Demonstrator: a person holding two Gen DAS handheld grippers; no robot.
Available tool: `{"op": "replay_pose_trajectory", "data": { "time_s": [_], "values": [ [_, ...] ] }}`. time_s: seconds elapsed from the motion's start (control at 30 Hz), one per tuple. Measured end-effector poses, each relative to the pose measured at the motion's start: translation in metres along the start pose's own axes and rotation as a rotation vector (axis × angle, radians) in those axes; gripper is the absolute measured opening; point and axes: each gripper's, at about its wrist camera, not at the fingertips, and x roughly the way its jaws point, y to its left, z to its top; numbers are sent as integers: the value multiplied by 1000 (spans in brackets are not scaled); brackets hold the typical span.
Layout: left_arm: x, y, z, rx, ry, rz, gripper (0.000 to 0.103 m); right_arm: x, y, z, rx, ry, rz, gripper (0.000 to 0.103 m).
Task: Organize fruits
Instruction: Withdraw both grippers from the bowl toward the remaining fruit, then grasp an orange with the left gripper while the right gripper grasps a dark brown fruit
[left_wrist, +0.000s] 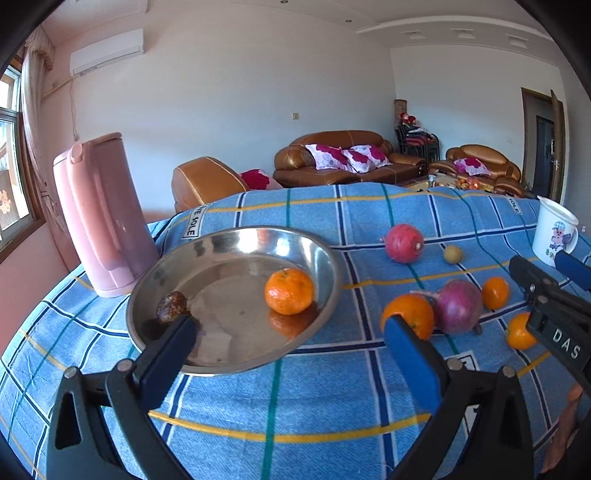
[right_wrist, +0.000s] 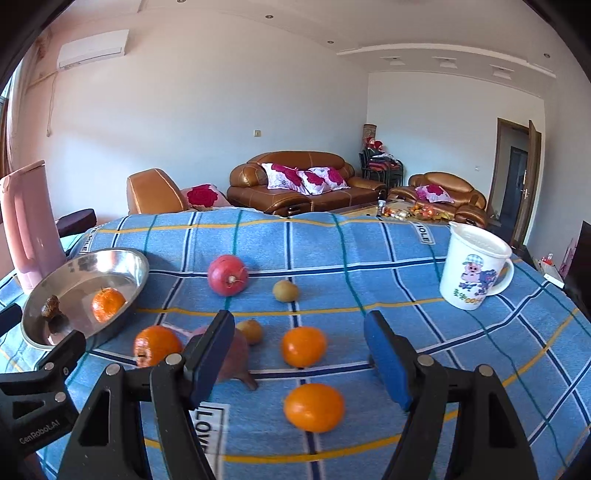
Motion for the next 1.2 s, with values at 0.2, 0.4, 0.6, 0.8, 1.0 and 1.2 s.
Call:
{"op": "replay_pose_trajectory", "data": {
  "time_s": [0.2, 0.4, 0.6, 0.8, 1.0, 1.2],
  "values": [
    [1, -22, -1, 21, 37, -65, 103, 1, -63, -2, 69, 10, -72, 74],
    [-1, -50, -4, 43, 81, -166, 100, 5, -101, -4, 114, 33, -75, 74],
    [-6, -104, -3, 132, 119, -327, 87, 9, -127, -4, 153, 47, -62, 72],
    [9, -156, 2, 186, 206, -456, 73, 14, -150, -6, 214, 69, -39, 68],
    [32, -180, 2, 175, 310, -466, 59, 18, -160, -7, 258, 83, -9, 68],
    [35, -187, 1, 187, 327, -469, 46, 26, -164, -10, 299, 120, 34, 68]
  ]
}}
